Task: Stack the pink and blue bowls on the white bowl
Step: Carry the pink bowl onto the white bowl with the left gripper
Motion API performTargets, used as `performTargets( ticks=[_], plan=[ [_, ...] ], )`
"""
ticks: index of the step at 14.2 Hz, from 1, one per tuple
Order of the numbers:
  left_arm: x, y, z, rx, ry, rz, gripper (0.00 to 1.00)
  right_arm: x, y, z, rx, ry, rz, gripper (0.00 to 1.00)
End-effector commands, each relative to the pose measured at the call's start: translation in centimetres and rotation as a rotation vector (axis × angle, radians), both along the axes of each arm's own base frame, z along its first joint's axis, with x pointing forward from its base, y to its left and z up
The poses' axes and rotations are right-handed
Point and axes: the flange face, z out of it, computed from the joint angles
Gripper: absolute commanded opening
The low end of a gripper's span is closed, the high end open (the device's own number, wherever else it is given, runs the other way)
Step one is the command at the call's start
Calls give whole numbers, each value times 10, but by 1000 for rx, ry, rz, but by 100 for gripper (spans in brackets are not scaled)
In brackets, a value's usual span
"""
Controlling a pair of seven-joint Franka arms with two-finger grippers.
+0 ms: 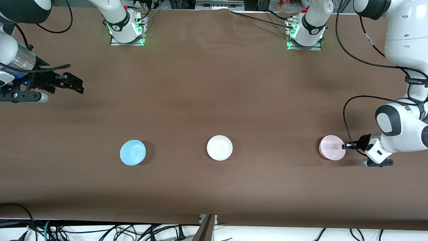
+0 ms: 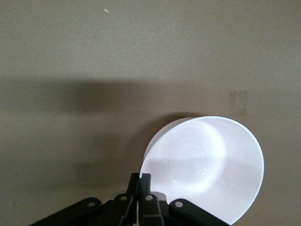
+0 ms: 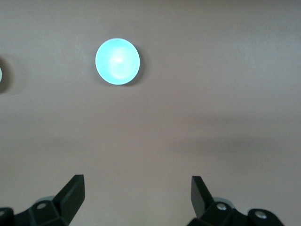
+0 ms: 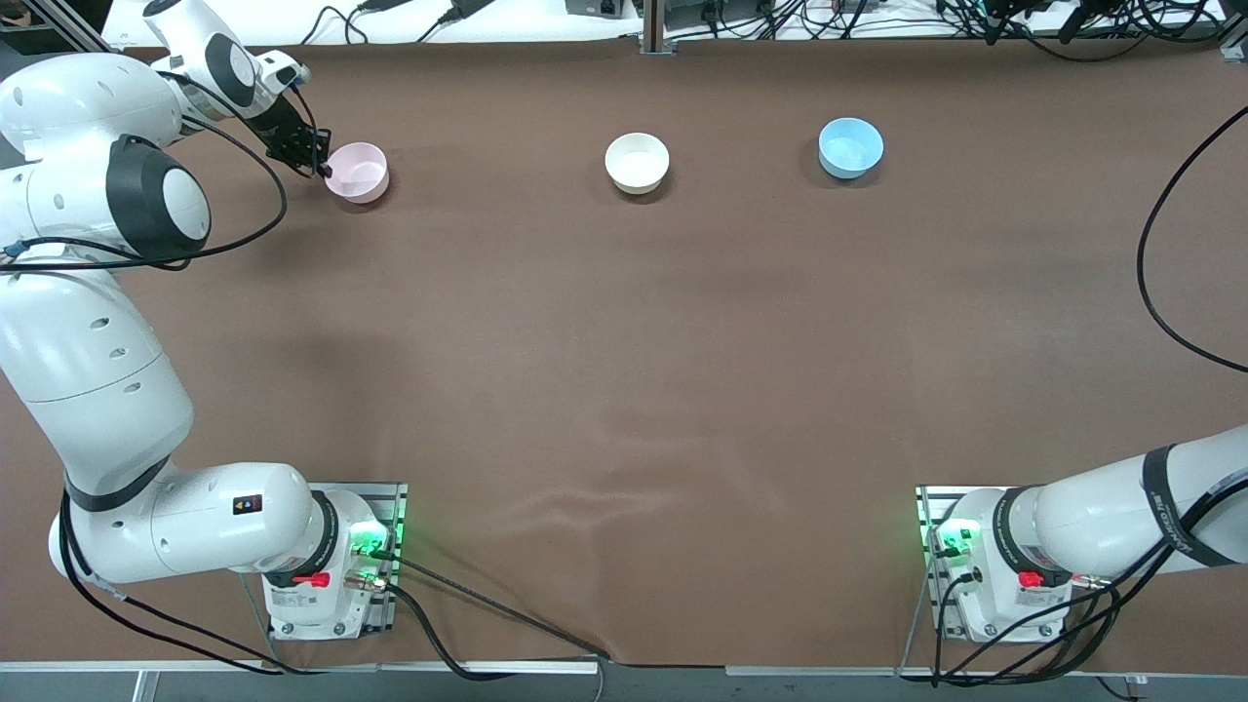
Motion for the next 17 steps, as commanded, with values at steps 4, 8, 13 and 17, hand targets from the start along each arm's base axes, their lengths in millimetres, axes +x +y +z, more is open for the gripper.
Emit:
performTargets(
  ticks=[4,8,13,17],
  plan=[
    [36,-117,65,-38,34,49,0,14,-4,-13,3,-2,-16,100],
    [36,-258,92,-103,43,66,0,28,-8,-33,-3,-6,-11,100],
    [19,-403,89,-127,-28,59,0,46,-9,-70,-15,19,44,100],
    [1,-488,67,-141,-49,92,0,56,-9,-88,-14,12,110,100]
  ],
)
